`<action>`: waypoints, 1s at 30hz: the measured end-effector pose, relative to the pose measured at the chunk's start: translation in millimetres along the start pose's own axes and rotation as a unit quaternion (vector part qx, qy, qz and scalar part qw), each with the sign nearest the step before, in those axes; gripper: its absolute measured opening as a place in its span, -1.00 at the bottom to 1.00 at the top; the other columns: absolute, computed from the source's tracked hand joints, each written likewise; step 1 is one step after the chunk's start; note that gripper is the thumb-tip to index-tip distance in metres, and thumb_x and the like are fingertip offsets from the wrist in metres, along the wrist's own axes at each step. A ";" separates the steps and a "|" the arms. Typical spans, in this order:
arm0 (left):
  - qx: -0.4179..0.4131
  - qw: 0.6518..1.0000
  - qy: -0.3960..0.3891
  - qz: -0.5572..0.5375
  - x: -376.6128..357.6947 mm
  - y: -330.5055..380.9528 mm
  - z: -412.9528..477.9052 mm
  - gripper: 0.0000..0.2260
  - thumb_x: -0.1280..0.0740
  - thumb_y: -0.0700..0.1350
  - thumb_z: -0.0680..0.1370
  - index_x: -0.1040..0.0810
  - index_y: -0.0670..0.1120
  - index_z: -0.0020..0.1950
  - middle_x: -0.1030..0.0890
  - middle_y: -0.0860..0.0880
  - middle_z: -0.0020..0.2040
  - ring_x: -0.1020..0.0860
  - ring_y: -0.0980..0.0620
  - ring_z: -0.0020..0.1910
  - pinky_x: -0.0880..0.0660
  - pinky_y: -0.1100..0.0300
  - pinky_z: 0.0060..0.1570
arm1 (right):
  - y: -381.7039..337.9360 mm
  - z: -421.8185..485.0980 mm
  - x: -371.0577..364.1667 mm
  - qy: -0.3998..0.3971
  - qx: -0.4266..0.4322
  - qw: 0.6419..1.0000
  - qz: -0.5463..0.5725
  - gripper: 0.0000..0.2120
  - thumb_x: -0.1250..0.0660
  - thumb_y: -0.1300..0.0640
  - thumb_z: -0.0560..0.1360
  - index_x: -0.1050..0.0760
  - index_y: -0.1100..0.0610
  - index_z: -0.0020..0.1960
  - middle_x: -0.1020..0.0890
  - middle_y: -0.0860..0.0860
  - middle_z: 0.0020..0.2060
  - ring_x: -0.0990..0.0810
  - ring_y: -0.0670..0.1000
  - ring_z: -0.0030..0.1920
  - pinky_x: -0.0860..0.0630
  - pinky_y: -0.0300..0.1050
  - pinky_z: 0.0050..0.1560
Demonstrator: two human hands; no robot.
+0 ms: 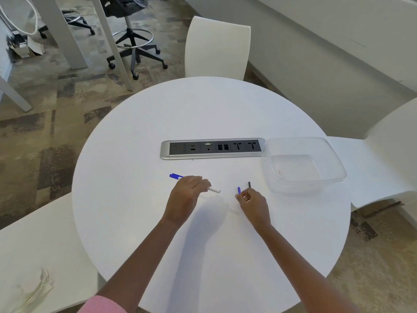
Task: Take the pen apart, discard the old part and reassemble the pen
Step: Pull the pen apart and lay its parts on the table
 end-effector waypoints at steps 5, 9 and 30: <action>-0.001 1.000 0.001 -0.024 -4.2 11.5 2.6 -0.90 -0.36 -0.34 0.35 -0.64 -0.27 -0.18 -0.69 -0.12 -0.28 -0.66 -0.11 -0.25 -0.58 0.12 -0.24 | -17.3 -3.7 -6.5 -0.135 -0.093 0.972 0.167 -0.75 -0.22 0.13 0.52 -0.56 0.17 -0.27 -0.49 -0.04 -0.42 -0.39 -0.09 -0.41 -0.29 -0.33 -0.42; -0.026 0.999 -0.012 -0.028 -9.8 21.7 1.6 -0.85 -0.43 -0.38 0.32 -0.65 -0.29 -0.13 -0.70 -0.12 -0.22 -0.68 -0.11 -0.14 -0.59 0.09 -0.16 | -28.8 -13.7 -16.4 -0.254 -0.198 0.882 0.344 -0.64 -0.18 -0.03 0.55 -0.56 0.14 -0.27 -0.54 -0.04 -0.44 -0.40 -0.11 -0.43 -0.33 -0.32 -0.43; 0.125 0.982 -0.143 0.005 -50.9 4.2 -19.2 -0.61 -0.21 -0.21 0.59 -0.31 -0.19 0.42 -0.26 -0.17 0.47 -0.23 -0.14 0.45 -0.15 0.08 0.41 | -32.5 7.6 1.3 -0.126 -0.130 0.921 0.346 -0.81 -0.22 0.27 0.50 -0.53 0.23 -0.25 -0.49 0.05 -0.39 -0.40 -0.09 -0.42 -0.37 -0.39 -0.50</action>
Point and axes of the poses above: each hand's wrist, its own z-axis towards the middle knuckle, its own x-axis out of the back of the hand, y = z × x, the point moved 4 cm from there along z, towards the middle knuckle
